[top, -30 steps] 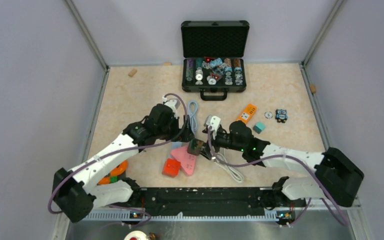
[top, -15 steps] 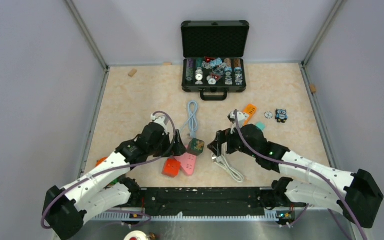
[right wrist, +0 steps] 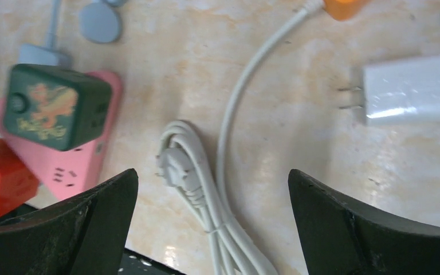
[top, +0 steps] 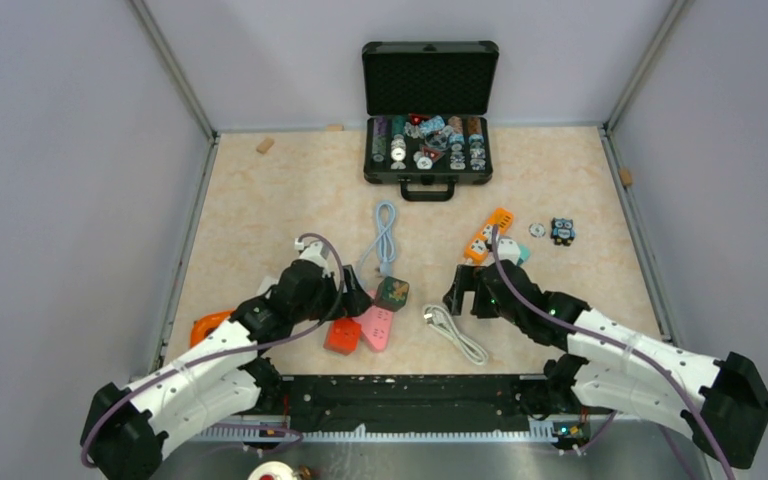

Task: Insert the plug

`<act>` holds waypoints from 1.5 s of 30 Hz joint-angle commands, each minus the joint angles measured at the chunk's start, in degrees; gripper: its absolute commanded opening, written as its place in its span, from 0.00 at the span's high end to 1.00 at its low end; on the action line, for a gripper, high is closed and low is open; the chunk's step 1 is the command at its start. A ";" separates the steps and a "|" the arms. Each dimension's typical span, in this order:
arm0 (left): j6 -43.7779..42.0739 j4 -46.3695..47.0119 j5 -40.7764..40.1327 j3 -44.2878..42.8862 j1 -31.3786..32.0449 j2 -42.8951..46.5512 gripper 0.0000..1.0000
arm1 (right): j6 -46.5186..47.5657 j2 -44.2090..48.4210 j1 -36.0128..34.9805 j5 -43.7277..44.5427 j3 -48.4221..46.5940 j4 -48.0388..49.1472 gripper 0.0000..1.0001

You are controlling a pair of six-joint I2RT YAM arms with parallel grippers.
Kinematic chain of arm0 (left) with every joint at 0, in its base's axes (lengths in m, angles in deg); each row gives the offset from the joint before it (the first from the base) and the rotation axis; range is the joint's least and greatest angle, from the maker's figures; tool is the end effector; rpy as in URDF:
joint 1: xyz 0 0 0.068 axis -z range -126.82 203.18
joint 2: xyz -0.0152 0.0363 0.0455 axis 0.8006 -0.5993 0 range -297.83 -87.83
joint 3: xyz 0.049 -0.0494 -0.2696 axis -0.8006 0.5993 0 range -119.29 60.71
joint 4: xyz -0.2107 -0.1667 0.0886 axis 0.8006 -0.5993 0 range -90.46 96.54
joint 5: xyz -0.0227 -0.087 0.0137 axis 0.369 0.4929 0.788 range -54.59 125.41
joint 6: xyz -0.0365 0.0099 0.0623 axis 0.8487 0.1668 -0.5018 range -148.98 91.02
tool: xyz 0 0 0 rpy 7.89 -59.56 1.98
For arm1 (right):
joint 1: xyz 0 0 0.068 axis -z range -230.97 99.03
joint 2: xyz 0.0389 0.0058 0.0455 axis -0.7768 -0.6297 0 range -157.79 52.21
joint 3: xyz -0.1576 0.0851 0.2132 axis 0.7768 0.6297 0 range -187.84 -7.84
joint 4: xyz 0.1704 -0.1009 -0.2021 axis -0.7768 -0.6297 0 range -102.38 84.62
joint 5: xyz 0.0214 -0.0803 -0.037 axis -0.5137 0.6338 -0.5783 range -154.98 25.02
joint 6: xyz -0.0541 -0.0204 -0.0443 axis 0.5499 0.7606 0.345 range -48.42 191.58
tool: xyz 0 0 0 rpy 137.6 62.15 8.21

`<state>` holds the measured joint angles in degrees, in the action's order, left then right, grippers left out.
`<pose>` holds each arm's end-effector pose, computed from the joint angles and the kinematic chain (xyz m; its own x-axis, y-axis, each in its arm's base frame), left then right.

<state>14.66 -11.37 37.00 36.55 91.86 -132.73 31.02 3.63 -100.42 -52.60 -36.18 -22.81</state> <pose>0.1594 -0.1298 0.1811 -0.7957 -0.2467 -0.5532 0.1277 0.8244 -0.5513 0.1523 0.1579 0.1980 -0.7126 0.1440 -0.6866 -0.2217 0.8823 0.4151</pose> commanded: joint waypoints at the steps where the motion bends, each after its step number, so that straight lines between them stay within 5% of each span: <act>1: -0.22 1.26 -1.06 -5.08 -0.27 -3.93 0.01 | -3.36 -3.29 0.65 8.26 -4.03 -7.33 0.01; 16: -3.41 -6.61 -4.75 -15.41 -0.27 -16.77 0.01 | -1.50 -10.97 1.09 1.47 -4.97 -4.16 0.01; 31: -3.70 -8.77 -11.58 -15.15 -0.25 -13.46 0.01 | -1.83 -10.96 1.13 -1.69 -4.75 -4.31 0.03; 45: 2.04 -21.65 -30.02 -26.80 -2.25 -24.43 0.01 | -0.67 -17.74 1.18 -3.75 -7.58 -1.04 0.05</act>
<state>13.74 -27.98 14.42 14.30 91.16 -155.46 29.58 -11.32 -99.81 -55.18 -40.27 -26.55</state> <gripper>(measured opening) 0.986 0.965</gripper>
